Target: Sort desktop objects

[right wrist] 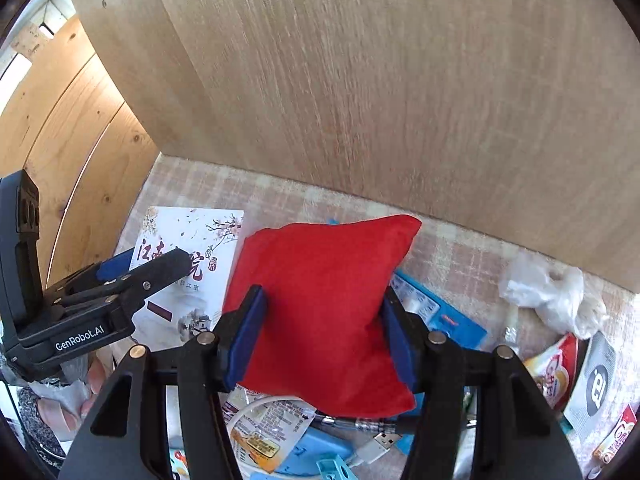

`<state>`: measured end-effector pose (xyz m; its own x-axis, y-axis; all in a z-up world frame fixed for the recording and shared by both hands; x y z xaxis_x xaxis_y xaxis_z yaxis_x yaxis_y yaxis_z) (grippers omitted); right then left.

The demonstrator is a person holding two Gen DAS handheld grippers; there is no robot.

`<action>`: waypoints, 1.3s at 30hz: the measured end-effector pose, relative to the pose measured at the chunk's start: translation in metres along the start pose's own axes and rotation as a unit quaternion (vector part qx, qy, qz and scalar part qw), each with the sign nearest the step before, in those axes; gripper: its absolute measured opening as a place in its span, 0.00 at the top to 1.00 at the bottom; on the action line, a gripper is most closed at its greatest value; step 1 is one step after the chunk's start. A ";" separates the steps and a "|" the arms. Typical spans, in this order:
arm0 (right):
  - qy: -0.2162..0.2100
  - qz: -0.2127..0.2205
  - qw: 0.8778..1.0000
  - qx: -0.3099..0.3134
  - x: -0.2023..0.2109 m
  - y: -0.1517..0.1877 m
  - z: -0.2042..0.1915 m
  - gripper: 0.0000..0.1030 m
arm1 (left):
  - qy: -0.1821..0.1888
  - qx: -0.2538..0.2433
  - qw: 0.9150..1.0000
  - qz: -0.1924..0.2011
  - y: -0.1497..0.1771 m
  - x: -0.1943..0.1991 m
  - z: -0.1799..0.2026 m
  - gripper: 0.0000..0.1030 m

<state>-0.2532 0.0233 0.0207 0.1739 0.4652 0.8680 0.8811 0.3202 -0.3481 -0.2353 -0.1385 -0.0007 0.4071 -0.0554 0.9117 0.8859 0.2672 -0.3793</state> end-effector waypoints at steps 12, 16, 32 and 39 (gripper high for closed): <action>0.022 0.003 1.000 -0.015 0.060 0.113 0.048 0.46 | 0.026 -0.076 0.996 -0.030 0.099 0.023 0.078 0.20; 0.037 0.004 0.999 -0.017 0.079 0.146 0.062 0.47 | 0.033 -0.098 0.994 -0.032 0.130 0.030 0.109 0.20; 0.023 0.051 0.998 -0.013 0.133 0.179 0.048 0.46 | 0.017 -0.099 0.995 -0.019 0.151 0.063 0.130 0.32; -0.013 -0.008 0.999 -0.037 0.100 0.193 0.041 0.51 | 0.024 -0.102 0.994 -0.015 0.157 0.062 0.126 0.32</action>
<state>-0.0839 0.1652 0.0263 0.1494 0.4823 0.8632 0.9142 0.2653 -0.3065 -0.0993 0.0216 0.0165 0.3851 -0.1076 0.9166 0.9227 0.0638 -0.3801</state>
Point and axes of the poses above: each gripper's, at about its wrist camera, not at the fingertips, and x roughly against the way its jaws point, z to its right, y to its underside, the point moved 2 cm from there along -x, roughly the way its jaws point, and after that the axes turned 5 degrees about -y, right-handed, at the moved point
